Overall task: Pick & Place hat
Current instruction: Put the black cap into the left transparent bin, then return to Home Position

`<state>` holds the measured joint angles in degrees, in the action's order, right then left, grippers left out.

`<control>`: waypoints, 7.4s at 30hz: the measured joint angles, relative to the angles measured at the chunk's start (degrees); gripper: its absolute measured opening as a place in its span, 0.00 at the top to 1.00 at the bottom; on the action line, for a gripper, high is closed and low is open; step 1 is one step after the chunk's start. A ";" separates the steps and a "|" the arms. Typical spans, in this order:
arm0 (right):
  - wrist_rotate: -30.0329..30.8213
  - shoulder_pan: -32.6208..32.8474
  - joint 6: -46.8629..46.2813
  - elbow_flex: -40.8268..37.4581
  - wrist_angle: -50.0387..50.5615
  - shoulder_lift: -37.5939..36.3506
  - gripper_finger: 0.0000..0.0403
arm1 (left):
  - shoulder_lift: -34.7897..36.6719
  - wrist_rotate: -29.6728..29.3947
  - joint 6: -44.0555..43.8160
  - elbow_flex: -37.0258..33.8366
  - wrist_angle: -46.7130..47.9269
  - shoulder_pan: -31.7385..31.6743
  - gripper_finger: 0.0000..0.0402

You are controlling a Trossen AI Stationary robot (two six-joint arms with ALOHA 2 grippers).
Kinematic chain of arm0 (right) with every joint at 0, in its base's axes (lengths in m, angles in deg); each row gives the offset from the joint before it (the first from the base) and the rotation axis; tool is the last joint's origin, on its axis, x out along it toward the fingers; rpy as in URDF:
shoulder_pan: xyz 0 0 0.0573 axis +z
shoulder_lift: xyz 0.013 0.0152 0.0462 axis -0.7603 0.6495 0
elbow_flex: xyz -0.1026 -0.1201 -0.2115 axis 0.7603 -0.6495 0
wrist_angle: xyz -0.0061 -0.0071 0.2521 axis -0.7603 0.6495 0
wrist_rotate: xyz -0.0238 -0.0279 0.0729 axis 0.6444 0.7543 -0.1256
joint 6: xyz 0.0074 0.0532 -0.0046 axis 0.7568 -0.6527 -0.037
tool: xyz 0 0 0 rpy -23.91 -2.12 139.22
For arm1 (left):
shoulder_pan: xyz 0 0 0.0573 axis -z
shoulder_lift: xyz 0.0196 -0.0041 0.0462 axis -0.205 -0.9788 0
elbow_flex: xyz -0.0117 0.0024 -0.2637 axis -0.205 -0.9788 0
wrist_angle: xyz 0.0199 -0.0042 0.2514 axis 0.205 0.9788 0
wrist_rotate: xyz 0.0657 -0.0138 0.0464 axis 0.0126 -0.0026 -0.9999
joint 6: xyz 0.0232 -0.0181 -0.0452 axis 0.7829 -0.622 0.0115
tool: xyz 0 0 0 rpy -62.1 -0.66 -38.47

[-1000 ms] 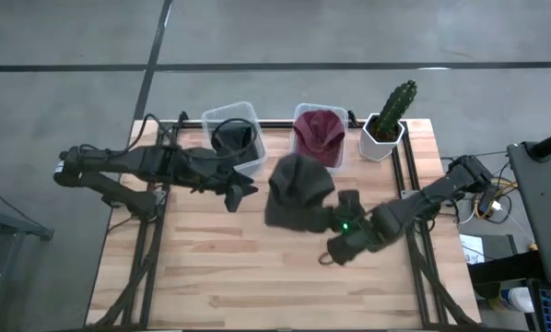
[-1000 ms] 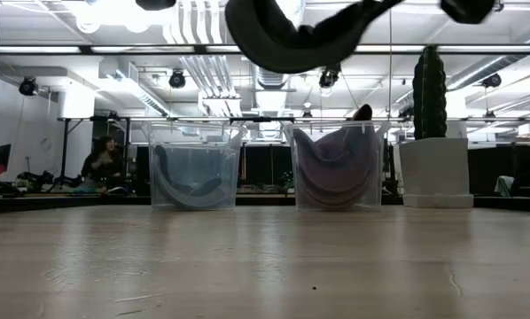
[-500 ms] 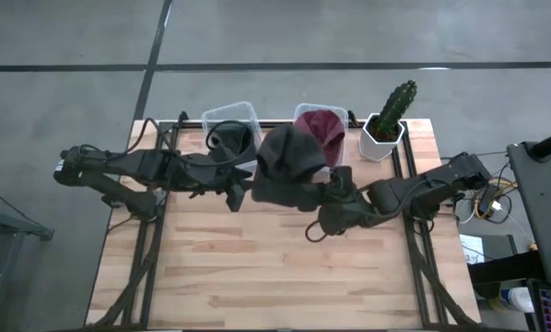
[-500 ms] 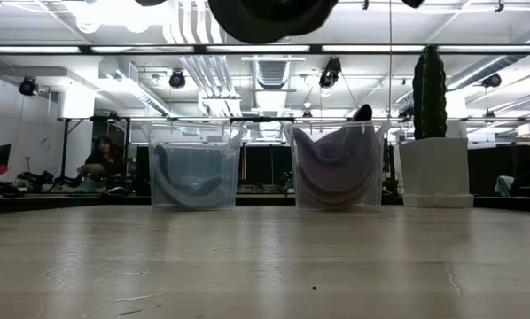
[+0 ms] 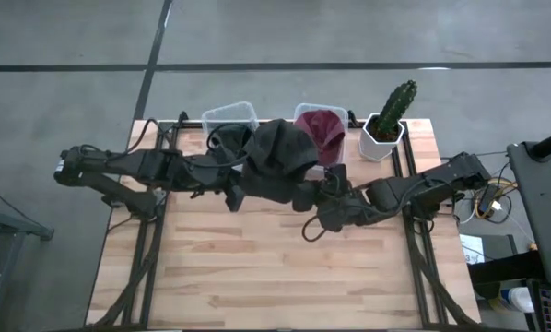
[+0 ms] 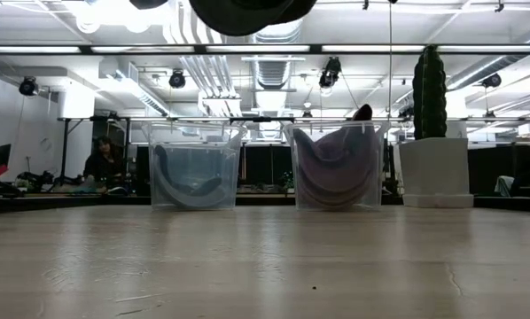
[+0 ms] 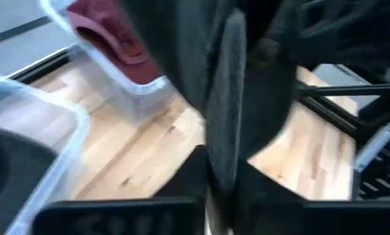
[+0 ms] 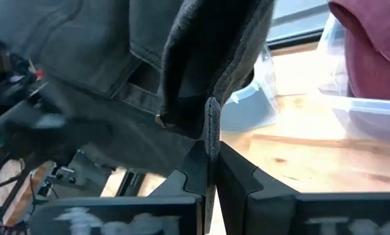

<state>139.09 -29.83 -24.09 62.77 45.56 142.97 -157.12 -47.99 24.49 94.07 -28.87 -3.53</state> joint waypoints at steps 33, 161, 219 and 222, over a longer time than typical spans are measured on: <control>-2.76 -0.90 44.89 2.09 -1.20 -0.54 0.35 | 6.82 -10.01 -27.36 -3.67 11.51 -17.84 0.99; -39.28 -10.67 67.17 -49.44 -36.58 -44.56 0.98 | 34.22 6.31 3.86 -28.82 -20.10 0.30 1.00; -57.29 -11.11 73.56 -87.41 -80.36 -60.11 0.98 | 60.57 16.60 24.80 -76.72 -57.49 6.20 1.00; -57.28 -11.28 72.48 -87.41 -79.80 -60.13 0.98 | 64.08 16.60 24.86 -76.72 -52.28 6.20 1.00</control>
<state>81.81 -41.11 48.40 -24.64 -34.25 82.84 -93.04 -31.39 49.35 17.36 -81.15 2.67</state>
